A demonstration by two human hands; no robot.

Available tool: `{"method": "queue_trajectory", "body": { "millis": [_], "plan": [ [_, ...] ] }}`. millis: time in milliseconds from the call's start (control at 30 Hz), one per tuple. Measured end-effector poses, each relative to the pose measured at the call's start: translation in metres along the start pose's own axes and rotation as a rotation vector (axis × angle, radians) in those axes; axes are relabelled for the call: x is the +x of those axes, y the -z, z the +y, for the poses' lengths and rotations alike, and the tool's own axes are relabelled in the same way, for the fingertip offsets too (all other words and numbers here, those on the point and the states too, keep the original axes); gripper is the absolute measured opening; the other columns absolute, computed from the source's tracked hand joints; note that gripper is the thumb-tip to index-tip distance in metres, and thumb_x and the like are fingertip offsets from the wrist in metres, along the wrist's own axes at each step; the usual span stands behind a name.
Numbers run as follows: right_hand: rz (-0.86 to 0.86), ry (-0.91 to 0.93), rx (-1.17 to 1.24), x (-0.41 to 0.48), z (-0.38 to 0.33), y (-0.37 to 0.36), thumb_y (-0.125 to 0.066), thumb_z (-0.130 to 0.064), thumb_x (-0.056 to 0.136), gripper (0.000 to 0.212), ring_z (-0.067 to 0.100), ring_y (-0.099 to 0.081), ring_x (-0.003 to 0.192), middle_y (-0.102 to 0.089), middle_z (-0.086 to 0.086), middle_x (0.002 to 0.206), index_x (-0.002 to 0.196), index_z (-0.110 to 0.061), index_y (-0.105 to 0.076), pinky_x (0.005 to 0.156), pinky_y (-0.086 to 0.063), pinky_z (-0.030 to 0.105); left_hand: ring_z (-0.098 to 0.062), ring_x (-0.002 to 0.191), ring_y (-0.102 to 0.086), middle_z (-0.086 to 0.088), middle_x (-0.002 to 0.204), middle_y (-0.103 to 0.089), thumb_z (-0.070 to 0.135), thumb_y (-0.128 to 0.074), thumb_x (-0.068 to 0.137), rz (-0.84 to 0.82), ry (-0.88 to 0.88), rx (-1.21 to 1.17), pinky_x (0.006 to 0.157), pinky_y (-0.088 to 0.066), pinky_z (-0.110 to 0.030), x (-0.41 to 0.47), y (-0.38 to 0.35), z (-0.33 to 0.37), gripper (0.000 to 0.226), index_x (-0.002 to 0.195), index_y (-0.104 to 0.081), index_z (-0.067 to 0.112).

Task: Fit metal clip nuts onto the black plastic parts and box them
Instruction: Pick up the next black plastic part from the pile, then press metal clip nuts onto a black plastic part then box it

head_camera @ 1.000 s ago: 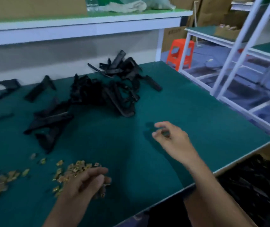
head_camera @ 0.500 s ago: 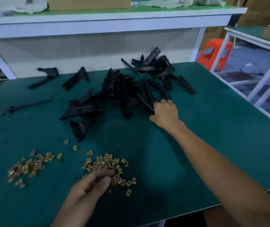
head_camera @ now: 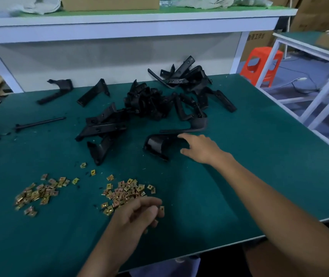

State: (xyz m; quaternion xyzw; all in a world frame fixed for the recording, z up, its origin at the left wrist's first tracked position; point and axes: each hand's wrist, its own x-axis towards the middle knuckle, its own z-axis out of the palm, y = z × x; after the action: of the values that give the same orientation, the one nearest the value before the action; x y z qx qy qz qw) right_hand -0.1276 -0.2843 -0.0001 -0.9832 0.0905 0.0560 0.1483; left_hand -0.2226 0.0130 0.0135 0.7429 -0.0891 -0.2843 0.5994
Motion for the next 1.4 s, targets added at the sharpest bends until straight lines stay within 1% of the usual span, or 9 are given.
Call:
{"method": "queue_trajectory", "body": {
  "millis": [167,300,367,467,600,800,1000,1100,1400],
  "plan": [
    [0.248,0.001,-0.137,-0.016,-0.018,0.003,-0.039,-0.035,0.109,0.029,0.041,-0.065,0.095,-0.071,0.014,0.107,0.132,-0.022,-0.053,0.075,-0.049,0.045,0.005,0.095,-0.066,0.025,0.100,-0.072,0.024,-0.065,0.095,0.253,-0.138,0.177,0.077,-0.049,-0.016,-0.007,0.012,-0.004,0.020,0.099,-0.071,0.043],
    [0.140,0.086,-0.035,-0.078,-0.019,0.037,-0.040,-0.044,0.106,0.016,0.033,-0.062,0.086,-0.068,-0.001,0.089,0.112,-0.035,-0.052,0.078,-0.051,0.045,0.017,0.127,-0.032,0.059,0.130,-0.029,0.050,-0.067,0.087,0.426,-0.339,0.629,0.100,-0.033,-0.017,-0.006,0.015,0.007,0.053,0.132,-0.041,0.061],
    [0.050,0.155,-0.057,-0.121,-0.020,0.052,-0.041,-0.050,0.102,0.015,0.021,-0.060,0.075,-0.061,-0.010,0.074,0.109,-0.039,-0.049,0.069,-0.048,0.040,0.009,0.138,-0.023,0.043,0.148,-0.023,0.053,-0.065,0.088,0.377,-0.523,0.741,0.112,-0.023,-0.016,-0.001,0.004,0.013,0.066,0.146,-0.034,0.052],
    [0.189,0.165,-0.015,-0.184,-0.015,0.056,-0.046,-0.056,0.096,0.021,0.011,-0.059,0.063,-0.056,-0.015,0.064,0.113,-0.045,-0.051,0.062,-0.045,0.035,-0.002,0.103,-0.059,0.020,0.110,-0.066,0.048,-0.053,0.096,0.301,-0.697,0.670,0.089,-0.043,-0.017,-0.002,-0.028,0.005,0.032,0.122,-0.065,0.034],
    [0.744,-0.144,0.651,-0.252,-0.001,0.031,-0.073,-0.061,0.082,0.025,0.013,-0.045,0.052,-0.054,-0.006,0.065,0.093,-0.039,-0.065,0.054,-0.038,0.016,-0.007,0.065,-0.050,0.009,0.072,-0.060,0.067,-0.052,0.085,0.189,-0.272,0.018,0.059,-0.039,-0.020,-0.009,-0.060,-0.001,0.040,0.096,-0.065,0.031],
    [0.330,-0.096,1.418,-0.243,-0.028,-0.028,-0.073,-0.022,0.076,0.050,0.015,-0.073,0.098,-0.077,0.000,0.110,0.124,-0.036,-0.070,0.084,-0.058,0.025,-0.005,0.072,-0.060,0.008,0.081,-0.068,0.046,-0.060,0.093,-0.267,-0.054,-0.282,0.066,-0.047,-0.023,-0.010,-0.083,0.007,0.030,0.098,-0.073,0.019],
    [0.333,-0.248,1.807,-0.184,-0.049,-0.044,-0.065,-0.033,0.085,0.031,0.017,-0.071,0.086,-0.071,0.010,0.086,0.112,-0.025,-0.076,0.074,-0.058,0.026,-0.020,0.102,-0.052,-0.001,0.112,-0.066,0.032,-0.049,0.104,0.378,-0.412,0.924,0.093,-0.039,-0.031,0.036,-0.022,-0.001,0.030,0.122,-0.070,0.021],
    [0.238,-0.250,1.966,-0.164,-0.058,-0.054,-0.056,-0.049,0.092,0.039,0.025,-0.072,0.098,-0.073,0.017,0.101,0.121,-0.026,-0.072,0.076,-0.059,0.033,-0.027,0.109,-0.046,-0.003,0.122,-0.058,0.031,-0.049,0.103,0.331,-0.339,1.191,0.098,-0.037,-0.034,0.059,0.000,-0.010,0.033,0.133,-0.064,0.027],
    [0.166,-0.160,2.197,-0.155,-0.053,-0.070,-0.038,-0.070,0.090,0.057,0.017,-0.068,0.071,-0.072,0.009,0.091,0.116,-0.035,-0.074,0.057,-0.054,0.029,-0.008,0.086,-0.058,0.014,0.087,-0.067,0.020,-0.065,0.096,0.279,-0.389,0.682,0.075,-0.041,-0.017,0.061,-0.003,-0.001,0.009,0.092,-0.061,0.028]
  ]
}}
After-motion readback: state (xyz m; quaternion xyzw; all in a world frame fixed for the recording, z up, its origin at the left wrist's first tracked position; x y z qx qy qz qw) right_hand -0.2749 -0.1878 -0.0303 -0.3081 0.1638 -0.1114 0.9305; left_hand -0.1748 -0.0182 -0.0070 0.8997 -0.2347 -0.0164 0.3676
